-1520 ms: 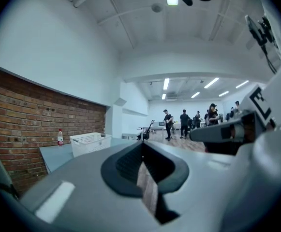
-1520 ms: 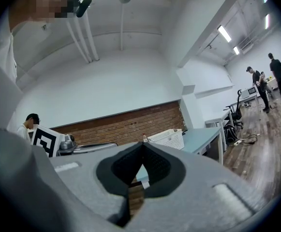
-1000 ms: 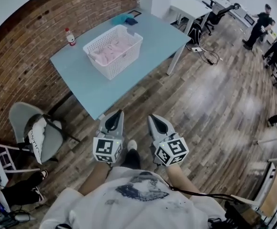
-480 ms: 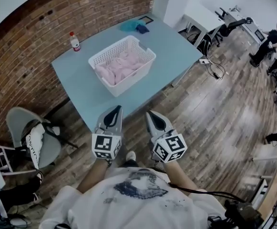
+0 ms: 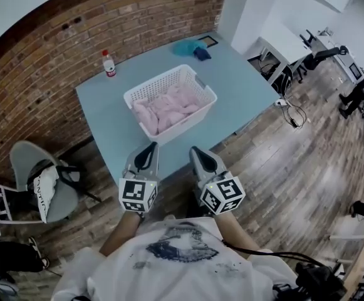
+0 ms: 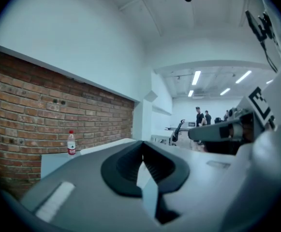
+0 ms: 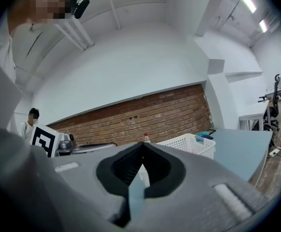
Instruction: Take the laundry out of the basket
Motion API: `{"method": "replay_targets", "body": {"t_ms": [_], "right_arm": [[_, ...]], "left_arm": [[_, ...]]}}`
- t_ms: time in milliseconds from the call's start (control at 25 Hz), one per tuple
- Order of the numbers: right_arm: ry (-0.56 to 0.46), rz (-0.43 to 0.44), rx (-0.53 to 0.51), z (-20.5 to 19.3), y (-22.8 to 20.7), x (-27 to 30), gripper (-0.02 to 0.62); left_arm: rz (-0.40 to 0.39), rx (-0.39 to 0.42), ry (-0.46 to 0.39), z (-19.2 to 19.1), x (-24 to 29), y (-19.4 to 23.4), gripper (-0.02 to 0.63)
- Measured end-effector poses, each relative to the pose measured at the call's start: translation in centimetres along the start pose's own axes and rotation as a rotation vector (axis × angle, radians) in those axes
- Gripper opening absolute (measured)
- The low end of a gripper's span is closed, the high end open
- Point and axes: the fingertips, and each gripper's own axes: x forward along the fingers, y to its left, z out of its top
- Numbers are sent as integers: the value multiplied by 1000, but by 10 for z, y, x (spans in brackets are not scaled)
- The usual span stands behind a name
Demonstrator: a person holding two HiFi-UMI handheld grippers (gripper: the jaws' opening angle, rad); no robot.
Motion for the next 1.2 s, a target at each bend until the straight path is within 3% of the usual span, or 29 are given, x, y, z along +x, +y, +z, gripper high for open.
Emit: {"method": "replay_targets", "body": {"t_ms": [360, 720, 960, 1200], "right_arm": [[38, 167, 28, 16, -92, 102, -2], [93, 336, 44, 57, -205, 203, -3], [148, 448, 61, 54, -226, 247, -3], [180, 493, 80, 48, -227, 271, -3]], "left_arm": [[165, -16, 54, -4, 107, 42, -11], [384, -58, 116, 6, 214, 82, -11], [486, -80, 147, 3, 244, 100, -11], [529, -97, 186, -7, 244, 118, -10]]}}
